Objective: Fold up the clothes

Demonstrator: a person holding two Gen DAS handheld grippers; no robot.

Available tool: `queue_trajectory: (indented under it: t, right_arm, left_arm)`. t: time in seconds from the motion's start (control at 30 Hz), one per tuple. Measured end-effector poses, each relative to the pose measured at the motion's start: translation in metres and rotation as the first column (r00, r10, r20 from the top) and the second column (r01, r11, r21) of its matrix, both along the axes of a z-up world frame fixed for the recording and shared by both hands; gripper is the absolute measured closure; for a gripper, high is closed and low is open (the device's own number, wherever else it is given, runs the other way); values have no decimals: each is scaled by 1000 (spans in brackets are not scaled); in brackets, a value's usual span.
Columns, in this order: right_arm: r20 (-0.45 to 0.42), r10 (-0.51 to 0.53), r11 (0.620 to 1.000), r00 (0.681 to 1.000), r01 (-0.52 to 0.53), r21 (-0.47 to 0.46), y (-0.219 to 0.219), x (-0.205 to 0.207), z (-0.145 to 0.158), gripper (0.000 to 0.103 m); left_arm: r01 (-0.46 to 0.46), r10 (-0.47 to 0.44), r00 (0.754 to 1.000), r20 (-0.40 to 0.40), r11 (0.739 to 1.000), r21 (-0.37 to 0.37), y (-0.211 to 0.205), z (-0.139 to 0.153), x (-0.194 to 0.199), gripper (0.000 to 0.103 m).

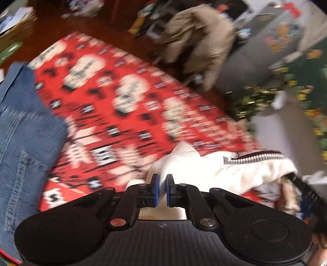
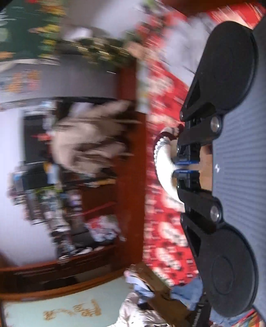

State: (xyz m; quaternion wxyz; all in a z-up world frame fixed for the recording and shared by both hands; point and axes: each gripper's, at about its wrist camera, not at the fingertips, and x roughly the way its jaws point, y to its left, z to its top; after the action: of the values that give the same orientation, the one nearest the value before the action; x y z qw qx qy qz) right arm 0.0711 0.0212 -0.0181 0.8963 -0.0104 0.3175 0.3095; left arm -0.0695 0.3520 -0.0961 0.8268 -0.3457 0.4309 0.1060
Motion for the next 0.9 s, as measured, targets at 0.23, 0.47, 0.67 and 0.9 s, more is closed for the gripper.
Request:
queue_trajectory:
  t: [0.23, 0.47, 0.67, 0.9]
  right_arm:
    - [-166, -12, 1000, 986, 8, -27, 27, -4, -141, 91]
    - [-125, 33, 998, 992, -40, -48, 19, -19, -124, 65]
    - [-170, 88, 983, 982, -113, -147, 25, -44, -129, 59]
    - [-150, 149, 967, 977, -175, -183, 39, -74, -135, 60]
  left_arm:
    - [-9, 12, 998, -58, 999, 48, 24, -27, 8, 86]
    - [26, -36, 998, 60, 988, 152, 14, 8, -4, 69]
    - [129, -144, 989, 40, 957, 259, -20, 17, -6, 54]
    - [221, -231, 972, 33, 957, 188, -36, 16, -16, 54]
